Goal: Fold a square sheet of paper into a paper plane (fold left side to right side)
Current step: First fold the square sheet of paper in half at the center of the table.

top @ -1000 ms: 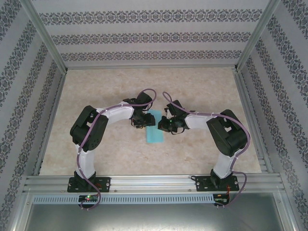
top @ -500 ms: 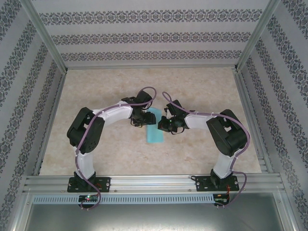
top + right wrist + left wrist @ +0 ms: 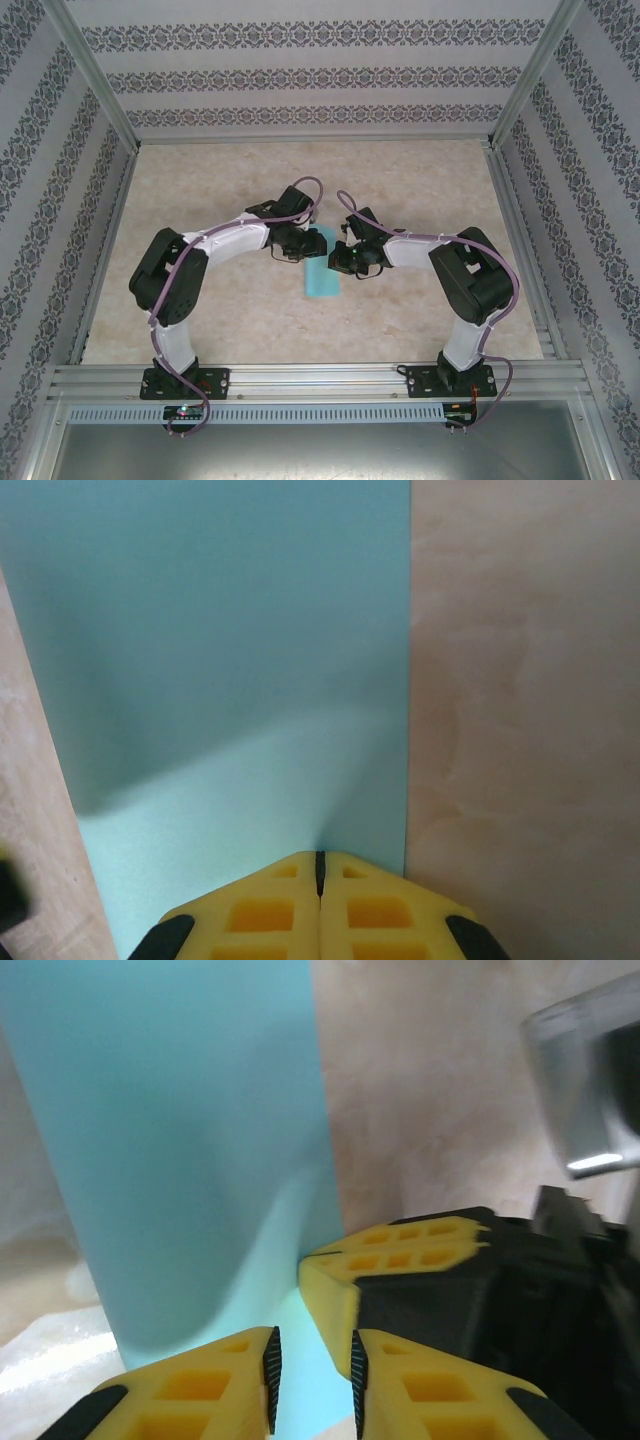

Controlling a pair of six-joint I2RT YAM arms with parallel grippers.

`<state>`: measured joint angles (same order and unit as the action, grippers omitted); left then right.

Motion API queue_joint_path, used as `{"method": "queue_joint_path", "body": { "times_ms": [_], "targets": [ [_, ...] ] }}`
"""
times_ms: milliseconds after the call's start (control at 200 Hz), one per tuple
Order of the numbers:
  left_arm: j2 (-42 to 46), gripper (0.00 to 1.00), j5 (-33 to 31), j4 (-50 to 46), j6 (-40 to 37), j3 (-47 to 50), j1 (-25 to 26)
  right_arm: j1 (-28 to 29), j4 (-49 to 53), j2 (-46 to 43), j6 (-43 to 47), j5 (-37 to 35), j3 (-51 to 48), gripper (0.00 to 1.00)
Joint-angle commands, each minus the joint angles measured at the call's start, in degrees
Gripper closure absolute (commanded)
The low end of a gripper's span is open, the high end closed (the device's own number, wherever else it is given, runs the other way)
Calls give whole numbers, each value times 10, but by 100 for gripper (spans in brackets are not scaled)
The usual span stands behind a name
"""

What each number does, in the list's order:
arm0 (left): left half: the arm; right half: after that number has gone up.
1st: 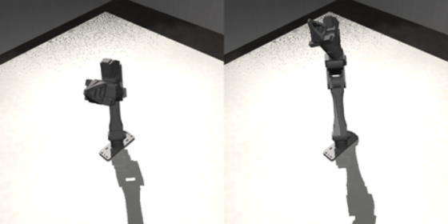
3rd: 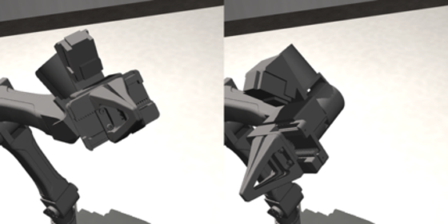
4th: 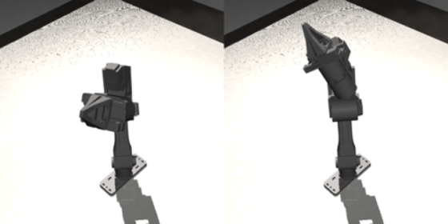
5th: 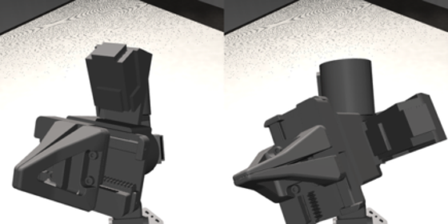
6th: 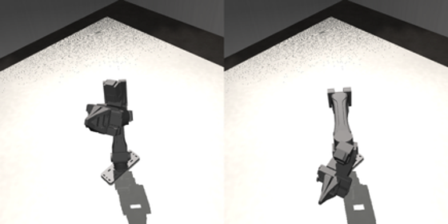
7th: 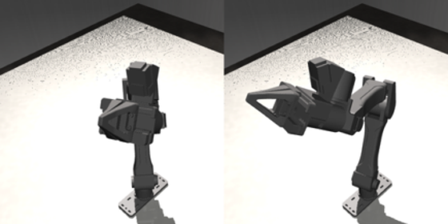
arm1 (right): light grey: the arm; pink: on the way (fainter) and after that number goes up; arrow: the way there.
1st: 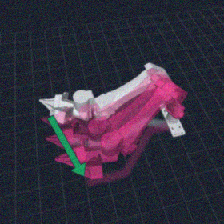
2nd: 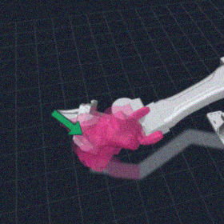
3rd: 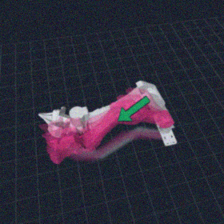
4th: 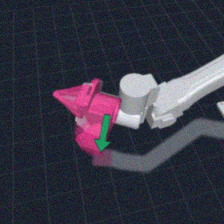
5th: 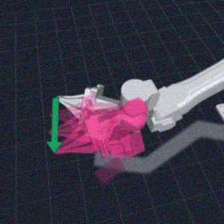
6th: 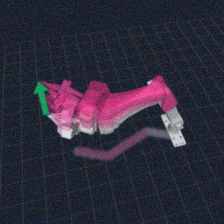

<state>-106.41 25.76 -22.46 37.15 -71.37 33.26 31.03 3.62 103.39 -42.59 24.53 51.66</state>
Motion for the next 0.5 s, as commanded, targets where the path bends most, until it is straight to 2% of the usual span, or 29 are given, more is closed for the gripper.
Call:
{"method": "queue_joint_path", "body": {
  "times_ms": [0, 215, 500],
  "targets": [
    [-15, 73, 16, 20, -1, 6, -5, 9, 52, 23, 13, -24, -4, 94],
    [-33, 76, -9, 10, -16, 22, -5, 9, 58, 24, 14, -26, -5, 94],
    [-42, 77, -10, 28, -19, 54, -20, 9, 75, 26, 23, -28, -3, 94]
  ]
}}
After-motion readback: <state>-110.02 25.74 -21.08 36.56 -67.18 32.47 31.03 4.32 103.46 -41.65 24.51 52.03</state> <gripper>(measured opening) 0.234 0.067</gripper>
